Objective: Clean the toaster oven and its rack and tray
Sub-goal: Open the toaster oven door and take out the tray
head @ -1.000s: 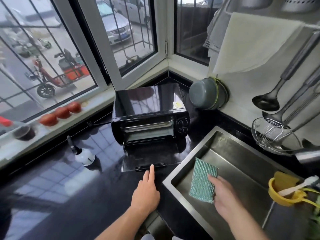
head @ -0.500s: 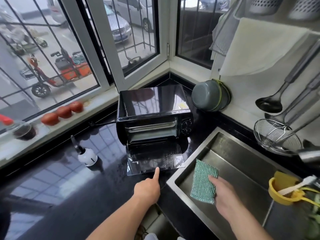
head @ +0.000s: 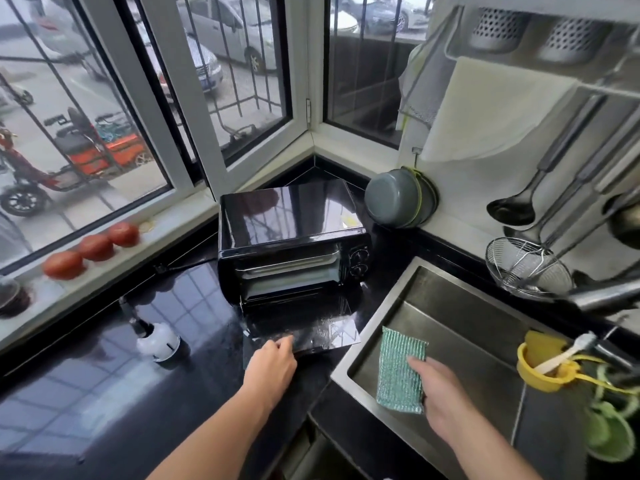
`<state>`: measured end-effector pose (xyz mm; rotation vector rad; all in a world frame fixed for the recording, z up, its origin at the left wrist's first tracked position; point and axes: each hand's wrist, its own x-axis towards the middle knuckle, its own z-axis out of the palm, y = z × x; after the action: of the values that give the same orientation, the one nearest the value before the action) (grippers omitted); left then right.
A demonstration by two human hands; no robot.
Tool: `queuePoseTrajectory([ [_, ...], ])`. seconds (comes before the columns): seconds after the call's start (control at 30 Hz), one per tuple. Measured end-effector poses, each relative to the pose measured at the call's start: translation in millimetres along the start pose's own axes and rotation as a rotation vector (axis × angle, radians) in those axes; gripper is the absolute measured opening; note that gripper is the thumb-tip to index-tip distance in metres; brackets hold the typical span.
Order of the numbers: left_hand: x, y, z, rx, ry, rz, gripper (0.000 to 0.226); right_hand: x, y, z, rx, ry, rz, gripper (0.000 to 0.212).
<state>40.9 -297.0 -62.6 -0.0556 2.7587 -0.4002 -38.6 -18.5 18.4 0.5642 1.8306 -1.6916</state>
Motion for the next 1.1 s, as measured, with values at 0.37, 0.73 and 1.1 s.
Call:
queuePoseTrajectory([
  [0.37,-20,-11,-31,-0.511,0.033,-0.254,0.07,-8,-4,16,0.028,0.037,-0.003,0.019],
  [0.73,67,-59,-70,-2.658,0.075,-0.792,0.035,-10,-5,19,0.011,0.083,-0.004,0.02],
  [1.1,161,-86,-51,-2.737,0.284,-0.945,0.019,-15,-17,19,0.039,0.095,0.001,0.021],
])
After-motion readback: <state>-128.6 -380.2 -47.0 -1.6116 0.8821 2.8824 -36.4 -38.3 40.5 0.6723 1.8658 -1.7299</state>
